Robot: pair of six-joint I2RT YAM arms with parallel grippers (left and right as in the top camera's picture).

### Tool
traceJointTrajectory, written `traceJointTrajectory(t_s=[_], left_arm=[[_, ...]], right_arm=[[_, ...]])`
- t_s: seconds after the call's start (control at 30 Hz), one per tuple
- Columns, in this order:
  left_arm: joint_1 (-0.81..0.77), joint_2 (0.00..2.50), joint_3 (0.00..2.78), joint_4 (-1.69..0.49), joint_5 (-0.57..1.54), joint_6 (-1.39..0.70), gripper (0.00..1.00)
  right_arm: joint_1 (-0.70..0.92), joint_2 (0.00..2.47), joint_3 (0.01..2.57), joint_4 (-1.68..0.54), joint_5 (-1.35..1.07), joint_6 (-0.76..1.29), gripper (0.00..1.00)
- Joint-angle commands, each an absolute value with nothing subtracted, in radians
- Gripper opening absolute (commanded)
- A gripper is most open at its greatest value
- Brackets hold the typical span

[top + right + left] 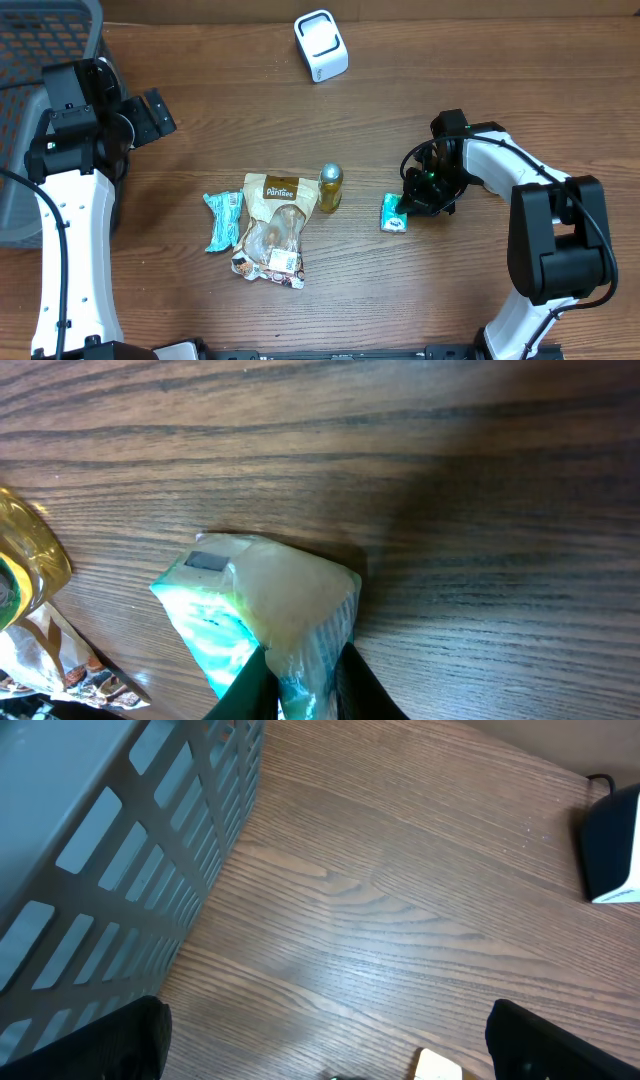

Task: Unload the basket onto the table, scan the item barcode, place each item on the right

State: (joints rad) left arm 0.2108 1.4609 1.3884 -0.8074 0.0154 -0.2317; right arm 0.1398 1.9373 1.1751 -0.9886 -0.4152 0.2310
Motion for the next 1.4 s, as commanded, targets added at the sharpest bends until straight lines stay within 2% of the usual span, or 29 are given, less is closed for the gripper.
traceJointTrajectory(t_s=[0.0,0.1,0.13,0.17,0.4,0.87,1.37], left_arm=[[0.209,1.455,1.411,-0.807,0.016,-0.213,0.99],[0.209,1.455,1.411,-0.807,0.016,-0.213,1.00],[0.209,1.455,1.411,-0.807,0.016,-0.213,1.00],[0.209,1.455,1.411,-0.807,0.016,-0.213,1.00],[0.209,1.455,1.411,-0.807,0.016,-0.213,0.99],[0.209,1.455,1.411,-0.807,0.016,-0.213,0.99],[0.209,1.455,1.411,-0.807,0.016,-0.213,0.99]], right_arm=[[0.145,1.945,1.151,-0.976,-0.360,0.231,0.15],[0.145,1.945,1.151,-0.970,-0.360,0.231,0.16],[0.145,1.945,1.151,-0.968,-0.360,0.231,0.12],[0.145,1.945,1.152,-0.965,-0.360,0.231,0.04],[0.135,1.918,1.254,-1.043,-0.383,0.234,0.04],[0.158,1.598,1.332,-1.085,-0.374,0.231,0.04],[0.158,1.576,1.332,-1.060,-0.348,0.230,0.04]])
